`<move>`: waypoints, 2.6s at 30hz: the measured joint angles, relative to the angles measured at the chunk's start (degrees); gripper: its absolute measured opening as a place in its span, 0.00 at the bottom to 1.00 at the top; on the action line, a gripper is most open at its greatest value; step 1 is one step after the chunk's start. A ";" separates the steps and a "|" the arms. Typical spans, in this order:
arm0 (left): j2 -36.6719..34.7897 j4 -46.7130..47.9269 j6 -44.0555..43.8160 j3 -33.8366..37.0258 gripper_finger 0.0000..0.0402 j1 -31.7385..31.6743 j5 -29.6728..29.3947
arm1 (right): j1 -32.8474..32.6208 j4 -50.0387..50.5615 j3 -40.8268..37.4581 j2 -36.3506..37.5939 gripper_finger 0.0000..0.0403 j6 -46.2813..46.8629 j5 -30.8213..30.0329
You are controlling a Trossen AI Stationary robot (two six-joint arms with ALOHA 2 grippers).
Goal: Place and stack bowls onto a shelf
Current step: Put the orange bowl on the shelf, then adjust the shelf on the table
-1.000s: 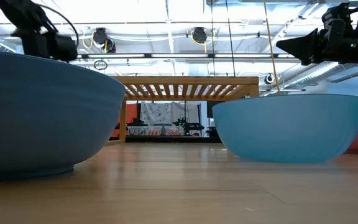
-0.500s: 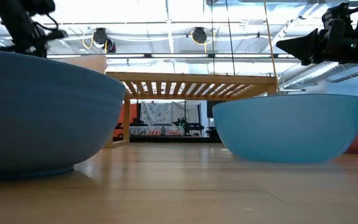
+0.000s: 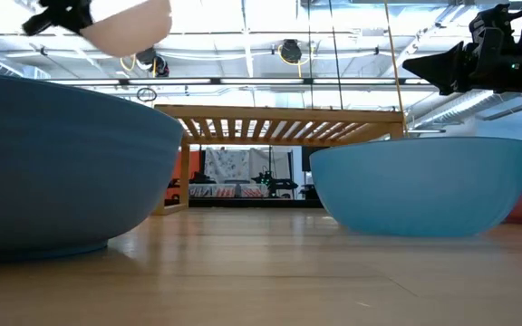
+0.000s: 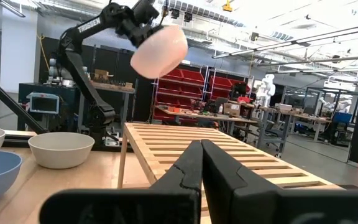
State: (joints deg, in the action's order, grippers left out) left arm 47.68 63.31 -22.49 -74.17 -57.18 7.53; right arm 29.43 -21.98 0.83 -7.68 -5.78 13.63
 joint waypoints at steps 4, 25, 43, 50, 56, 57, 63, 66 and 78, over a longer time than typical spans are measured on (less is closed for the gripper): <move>6.36 -0.05 7.37 -6.63 0.02 4.11 0.04 | 0.00 0.00 -0.01 0.00 0.00 -0.02 0.02; 40.57 2.01 21.39 -21.40 0.02 11.99 5.55 | -0.01 0.00 0.00 0.00 0.00 0.00 0.00; 45.03 -0.61 27.16 -21.42 0.11 14.31 -0.25 | 0.00 -0.02 0.01 0.00 0.00 0.00 0.01; 44.60 -4.90 26.72 -21.73 0.11 14.54 -0.49 | -0.01 0.00 0.01 0.02 0.00 0.00 0.02; 44.53 -2.67 27.09 -27.59 0.11 15.20 -0.45 | 0.00 -0.01 -0.01 0.02 0.00 0.00 0.01; 44.53 -1.10 27.21 -29.44 0.11 15.20 -0.46 | -0.01 0.00 0.01 0.01 0.00 0.00 0.01; 44.40 14.90 27.82 -42.16 0.12 15.38 -1.28 | -0.02 -0.02 0.01 0.02 0.00 0.00 0.01; 43.98 21.55 27.26 -46.88 0.12 15.77 -2.91 | 0.00 -0.01 0.02 0.02 0.00 0.00 0.00; 31.15 25.86 23.87 -47.95 0.12 16.43 -1.68 | 0.00 -0.02 0.01 0.02 0.00 0.59 0.00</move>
State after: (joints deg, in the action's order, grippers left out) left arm 78.83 89.17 1.38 -122.13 -40.75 5.85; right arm 29.43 -22.00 0.84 -7.66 -5.19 13.63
